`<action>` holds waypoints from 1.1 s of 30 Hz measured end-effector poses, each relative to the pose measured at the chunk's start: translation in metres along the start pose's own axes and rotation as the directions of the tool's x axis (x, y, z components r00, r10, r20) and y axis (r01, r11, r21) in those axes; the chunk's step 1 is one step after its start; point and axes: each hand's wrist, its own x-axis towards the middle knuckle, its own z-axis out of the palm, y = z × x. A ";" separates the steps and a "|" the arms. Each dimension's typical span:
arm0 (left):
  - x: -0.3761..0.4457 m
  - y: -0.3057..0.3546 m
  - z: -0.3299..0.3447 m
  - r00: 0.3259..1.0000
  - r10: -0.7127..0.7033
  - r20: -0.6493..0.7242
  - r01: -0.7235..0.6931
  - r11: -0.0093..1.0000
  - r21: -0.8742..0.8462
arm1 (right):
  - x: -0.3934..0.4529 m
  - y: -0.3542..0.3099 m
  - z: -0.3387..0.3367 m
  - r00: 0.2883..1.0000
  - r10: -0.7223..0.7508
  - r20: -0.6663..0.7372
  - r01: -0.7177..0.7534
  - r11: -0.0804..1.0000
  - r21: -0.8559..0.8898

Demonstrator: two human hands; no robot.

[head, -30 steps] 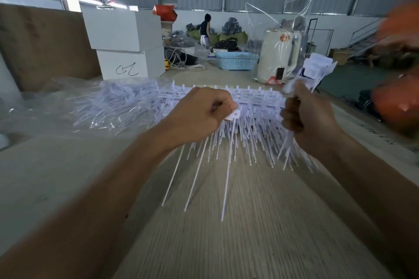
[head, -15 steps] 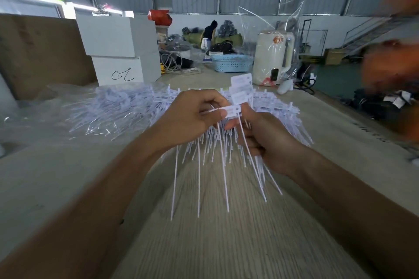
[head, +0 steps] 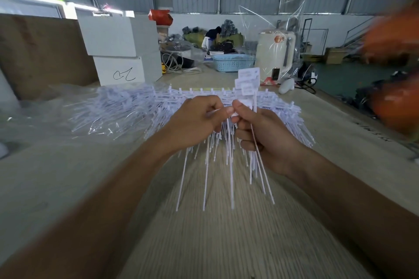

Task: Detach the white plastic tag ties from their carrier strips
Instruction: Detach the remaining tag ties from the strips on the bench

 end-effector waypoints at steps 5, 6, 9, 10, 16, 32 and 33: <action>0.002 0.001 0.002 0.997 -0.073 -0.010 0.067 0.956 -0.284 | 0.000 0.002 0.002 0.999 -0.043 0.021 0.043 0.999 0.009; 0.003 0.001 0.002 0.995 -0.100 -0.002 0.094 0.942 -0.322 | 0.000 0.003 0.003 0.996 -0.080 0.028 0.081 0.996 -0.032; 0.004 -0.001 0.001 0.987 -0.158 0.036 0.160 0.916 -0.368 | 0.000 0.002 0.005 0.967 -0.246 0.062 0.252 0.913 -0.321; 0.004 -0.001 0.001 0.985 -0.164 0.049 0.170 0.908 -0.384 | 0.000 0.002 0.005 0.954 -0.287 0.085 0.297 0.871 -0.391; 0.007 -0.003 -0.002 0.972 -0.217 0.094 0.236 0.881 -0.409 | 0.000 0.000 0.003 0.891 -0.405 0.206 0.445 0.687 -0.574; 0.003 0.000 -0.003 0.941 -0.295 0.167 0.335 0.884 -0.326 | -0.005 -0.012 -0.014 0.800 -0.416 0.433 0.551 0.223 -0.804; 0.004 0.004 -0.002 0.941 -0.292 0.172 0.333 0.895 -0.298 | -0.005 -0.013 -0.013 0.804 -0.441 0.399 0.542 0.266 -0.797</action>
